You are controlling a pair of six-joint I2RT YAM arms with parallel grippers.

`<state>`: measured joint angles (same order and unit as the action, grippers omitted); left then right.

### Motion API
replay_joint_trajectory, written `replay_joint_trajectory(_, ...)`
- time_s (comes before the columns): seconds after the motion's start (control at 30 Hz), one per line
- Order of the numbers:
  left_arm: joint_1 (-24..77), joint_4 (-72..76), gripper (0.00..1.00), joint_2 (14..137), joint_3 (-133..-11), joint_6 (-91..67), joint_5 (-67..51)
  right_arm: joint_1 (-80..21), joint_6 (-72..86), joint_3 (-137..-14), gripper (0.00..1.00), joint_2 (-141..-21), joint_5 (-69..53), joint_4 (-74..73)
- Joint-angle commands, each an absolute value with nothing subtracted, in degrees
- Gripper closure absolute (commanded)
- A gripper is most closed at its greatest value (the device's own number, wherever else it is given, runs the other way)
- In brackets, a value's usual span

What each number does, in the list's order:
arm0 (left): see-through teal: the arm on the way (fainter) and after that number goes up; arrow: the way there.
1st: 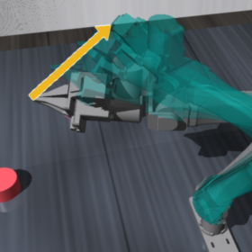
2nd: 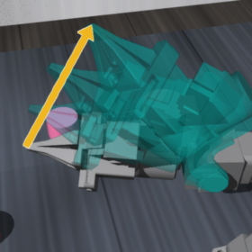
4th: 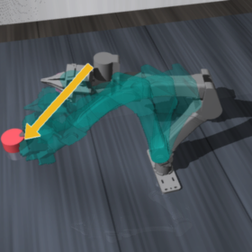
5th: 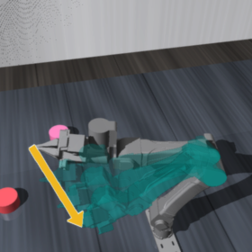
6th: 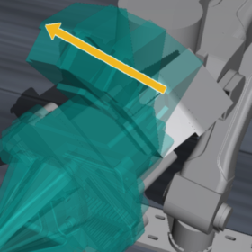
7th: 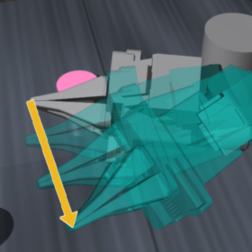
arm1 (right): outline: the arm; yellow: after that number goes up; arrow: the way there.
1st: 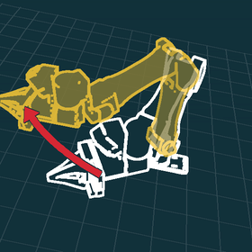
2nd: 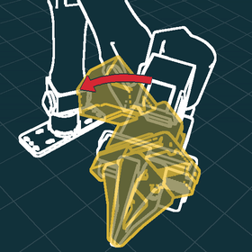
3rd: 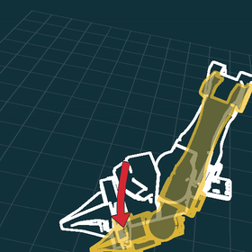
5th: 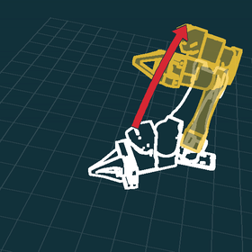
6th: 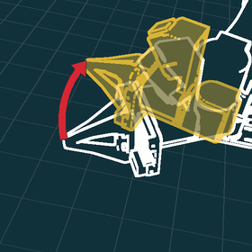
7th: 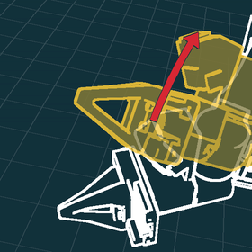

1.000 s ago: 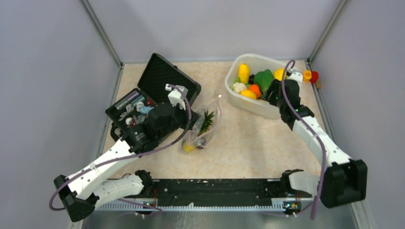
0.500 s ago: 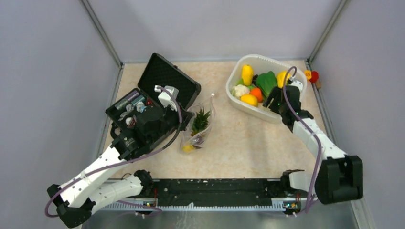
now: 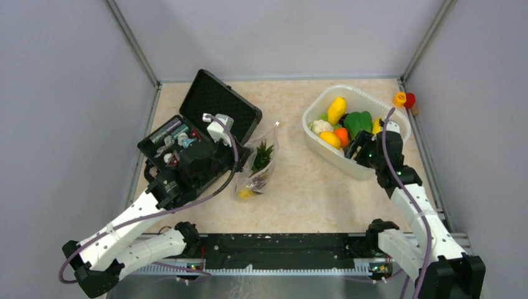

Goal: Place the food in the zip-top bag and seal the zipper
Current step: Move the bin to the center of the board, then pick up the fake fruit from the bin.

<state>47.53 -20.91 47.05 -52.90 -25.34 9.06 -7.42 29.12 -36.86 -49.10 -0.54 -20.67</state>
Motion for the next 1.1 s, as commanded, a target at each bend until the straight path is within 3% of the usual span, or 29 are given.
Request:
replay_joint_trajectory(0.0, 47.6, -17.5, 1.00, 48.1, -52.3, -24.9, 8.6, -6.9, 26.3, -39.4, 0.31, -54.4, -0.9, -22.8)
replay_joint_trajectory(0.17, 47.6, -20.0, 1.00, 48.6, -53.8, -24.8, 8.3, -7.2, 20.2, -40.5, 0.33, -64.1, -20.2, -17.5)
replay_joint_trajectory(0.43, 47.6, -18.5, 1.00, 47.2, -52.4, -25.0, 9.6, -14.9, 22.2, -35.9, 0.31, -57.0, -33.7, -12.0)
replay_joint_trajectory(0.57, 47.6, -18.1, 1.00, 48.1, -52.7, -25.0, 8.8, -21.3, 20.9, -38.3, 0.31, -56.8, -26.1, -17.1)
replay_joint_trajectory(0.8, 47.6, -18.3, 1.00, 49.7, -53.0, -25.1, 8.0, -21.5, 25.7, -38.2, 0.31, -47.0, -13.7, -9.6)
replay_joint_trajectory(1.07, 47.7, -18.0, 1.00, 50.5, -53.2, -25.6, 7.8, -21.5, 26.0, -39.6, 0.31, -56.0, -20.7, -1.9)
